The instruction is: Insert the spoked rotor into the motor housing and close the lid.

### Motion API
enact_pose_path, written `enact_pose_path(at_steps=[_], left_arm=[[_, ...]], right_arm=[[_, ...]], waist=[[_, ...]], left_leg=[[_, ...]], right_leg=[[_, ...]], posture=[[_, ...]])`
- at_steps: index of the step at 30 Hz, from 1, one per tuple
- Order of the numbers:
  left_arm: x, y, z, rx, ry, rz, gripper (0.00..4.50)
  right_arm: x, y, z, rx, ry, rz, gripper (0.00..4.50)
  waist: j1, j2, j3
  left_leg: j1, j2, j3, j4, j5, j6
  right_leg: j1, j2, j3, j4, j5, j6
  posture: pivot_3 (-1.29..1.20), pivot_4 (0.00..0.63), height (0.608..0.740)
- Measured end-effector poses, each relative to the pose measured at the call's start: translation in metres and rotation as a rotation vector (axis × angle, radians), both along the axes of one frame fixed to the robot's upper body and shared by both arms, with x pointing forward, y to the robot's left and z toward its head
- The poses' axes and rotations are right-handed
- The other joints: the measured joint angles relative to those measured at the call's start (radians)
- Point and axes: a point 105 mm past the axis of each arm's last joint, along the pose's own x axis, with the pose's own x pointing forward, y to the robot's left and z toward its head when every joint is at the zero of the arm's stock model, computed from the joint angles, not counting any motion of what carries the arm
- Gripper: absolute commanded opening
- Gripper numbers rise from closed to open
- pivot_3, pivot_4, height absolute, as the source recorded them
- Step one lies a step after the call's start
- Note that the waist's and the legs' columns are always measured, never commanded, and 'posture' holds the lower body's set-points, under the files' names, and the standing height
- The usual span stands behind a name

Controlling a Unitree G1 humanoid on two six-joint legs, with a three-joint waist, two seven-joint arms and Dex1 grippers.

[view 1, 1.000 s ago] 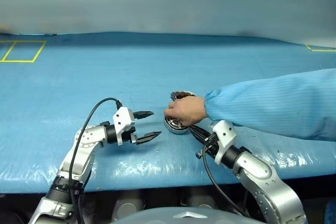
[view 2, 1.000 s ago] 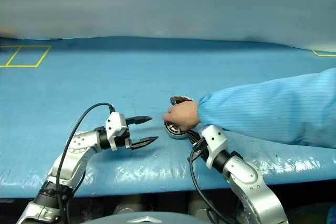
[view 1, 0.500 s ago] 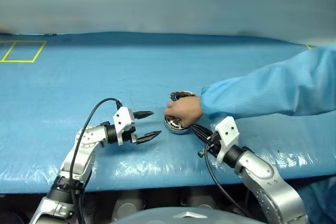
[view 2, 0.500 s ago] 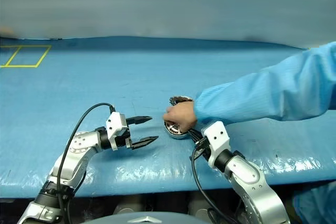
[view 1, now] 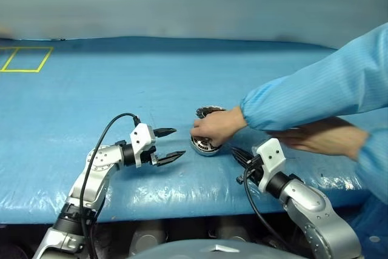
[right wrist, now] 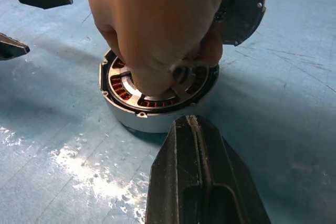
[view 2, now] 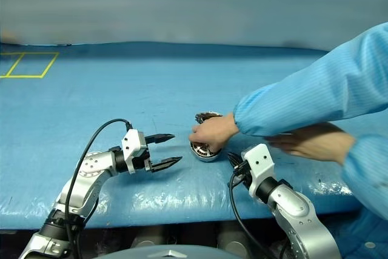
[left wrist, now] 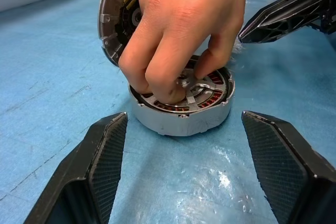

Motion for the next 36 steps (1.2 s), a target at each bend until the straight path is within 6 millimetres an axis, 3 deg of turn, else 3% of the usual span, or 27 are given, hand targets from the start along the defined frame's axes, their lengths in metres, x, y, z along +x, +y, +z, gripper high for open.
enact_pose_path(at_steps=[36], left_arm=[[0.0023, 0.0027, -0.0021, 0.025, -0.003, 0.023, 3.69]], right_arm=[[0.003, 0.003, 0.0034, 0.004, -0.017, 0.006, 0.0]], waist=[[0.0, 0.0, 0.0]], left_leg=[[0.0, 0.0, 0.0, -0.002, 0.0, 0.0]], right_leg=[[0.0, 0.0, 0.0, -0.002, 0.0, 0.0]], posture=[[0.0, 0.15, 0.74]])
